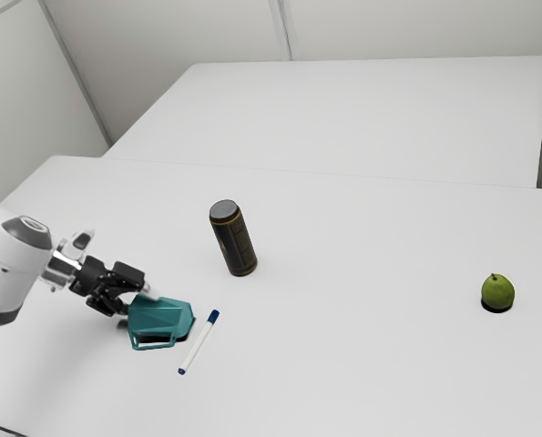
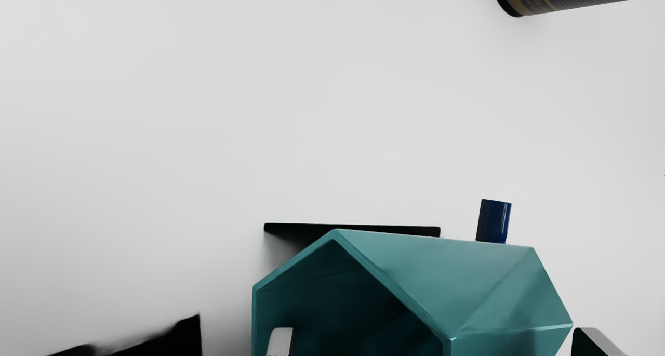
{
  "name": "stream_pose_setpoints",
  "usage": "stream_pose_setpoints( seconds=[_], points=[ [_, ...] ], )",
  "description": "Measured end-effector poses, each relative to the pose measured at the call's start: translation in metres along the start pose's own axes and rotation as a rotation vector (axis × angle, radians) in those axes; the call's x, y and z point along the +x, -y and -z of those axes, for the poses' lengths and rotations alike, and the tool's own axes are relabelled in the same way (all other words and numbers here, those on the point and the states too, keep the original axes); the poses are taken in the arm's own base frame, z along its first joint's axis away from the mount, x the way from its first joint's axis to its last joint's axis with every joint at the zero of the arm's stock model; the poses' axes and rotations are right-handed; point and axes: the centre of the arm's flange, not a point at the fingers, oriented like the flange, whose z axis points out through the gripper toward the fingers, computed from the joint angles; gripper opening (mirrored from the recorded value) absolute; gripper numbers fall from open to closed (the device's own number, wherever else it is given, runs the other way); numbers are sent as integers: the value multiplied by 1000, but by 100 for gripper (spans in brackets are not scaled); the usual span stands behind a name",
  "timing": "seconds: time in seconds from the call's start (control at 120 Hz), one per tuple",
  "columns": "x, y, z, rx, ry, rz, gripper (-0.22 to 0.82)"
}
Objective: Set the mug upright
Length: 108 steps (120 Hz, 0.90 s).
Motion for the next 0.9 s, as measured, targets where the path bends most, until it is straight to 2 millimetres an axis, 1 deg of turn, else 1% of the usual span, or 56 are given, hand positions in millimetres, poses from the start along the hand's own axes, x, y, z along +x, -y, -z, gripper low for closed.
stream_pose_setpoints(
  seconds=[0.1,0.4,0.625,0.692,0.775,0.9],
  points=[
    [-2,2,-3,-18,-10,-5,51],
    [-4,1,-6,-52,-36,-51,24],
    [-2,-1,-5,-55,-46,-86,0],
    [-1,-1,-4,-53,-48,-94,-5],
    [0,-4,-3,-56,-52,-107,-10],
    [2,-12,2,-73,-67,-137,-12]
  ],
)
